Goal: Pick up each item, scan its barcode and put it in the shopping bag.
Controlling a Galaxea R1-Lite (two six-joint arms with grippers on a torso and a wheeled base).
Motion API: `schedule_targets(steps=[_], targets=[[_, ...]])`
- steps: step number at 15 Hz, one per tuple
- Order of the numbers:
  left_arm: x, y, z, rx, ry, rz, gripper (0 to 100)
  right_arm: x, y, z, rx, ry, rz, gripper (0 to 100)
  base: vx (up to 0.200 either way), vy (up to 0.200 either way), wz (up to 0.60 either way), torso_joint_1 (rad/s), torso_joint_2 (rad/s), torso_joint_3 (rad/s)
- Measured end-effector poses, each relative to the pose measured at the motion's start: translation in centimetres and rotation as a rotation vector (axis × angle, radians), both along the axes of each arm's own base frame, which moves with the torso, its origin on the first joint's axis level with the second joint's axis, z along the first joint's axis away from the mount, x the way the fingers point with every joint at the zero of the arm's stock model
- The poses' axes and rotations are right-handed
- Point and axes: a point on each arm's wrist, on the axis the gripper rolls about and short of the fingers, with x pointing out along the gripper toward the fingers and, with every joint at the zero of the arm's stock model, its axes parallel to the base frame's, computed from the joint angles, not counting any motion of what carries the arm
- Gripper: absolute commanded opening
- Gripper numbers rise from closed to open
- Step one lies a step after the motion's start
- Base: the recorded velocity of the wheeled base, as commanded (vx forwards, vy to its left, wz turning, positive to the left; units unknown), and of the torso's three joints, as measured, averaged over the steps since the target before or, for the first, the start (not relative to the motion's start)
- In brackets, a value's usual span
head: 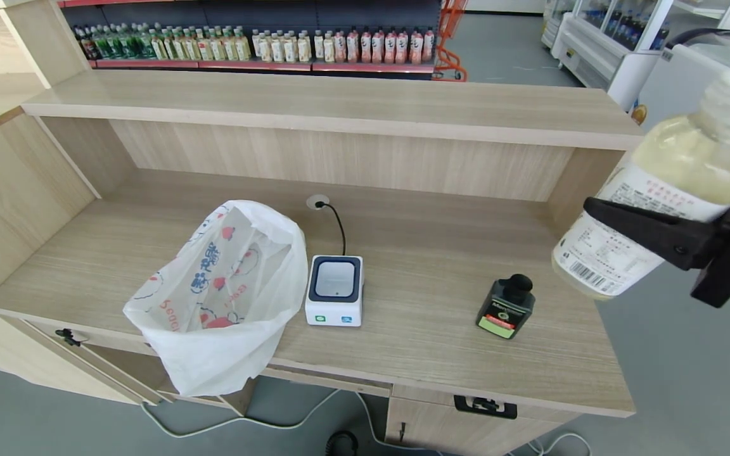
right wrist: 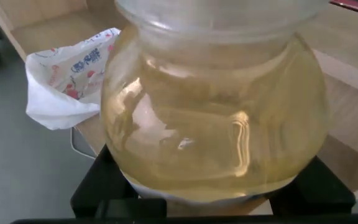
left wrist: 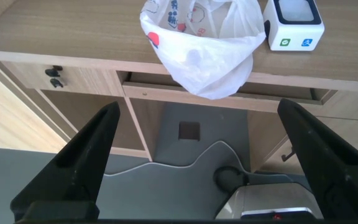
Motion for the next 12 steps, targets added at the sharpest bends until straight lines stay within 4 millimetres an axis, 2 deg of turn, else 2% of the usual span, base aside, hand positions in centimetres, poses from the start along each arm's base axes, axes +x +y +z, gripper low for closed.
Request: schedule_targets(steps=[3,7,12], targets=[[0.0,0.0,0.0,0.0,0.0,0.0,100,0.6,-0.8,-1.7,-0.046,-0.07,-0.072,0,0.0,0.0,0.0,0.0,0.0,0.0],[0.0,0.0,0.0,0.0,0.0,0.0,100,0.7,-0.9,-3.4,-0.08,-0.024,-0.077,0,0.0,0.0,0.0,0.0,0.0,0.0],[0.0,0.0,0.0,0.0,0.0,0.0,100,0.5,-0.9,-3.6,-0.094,-0.03,-0.077,0,0.0,0.0,0.0,0.0,0.0,0.0]])
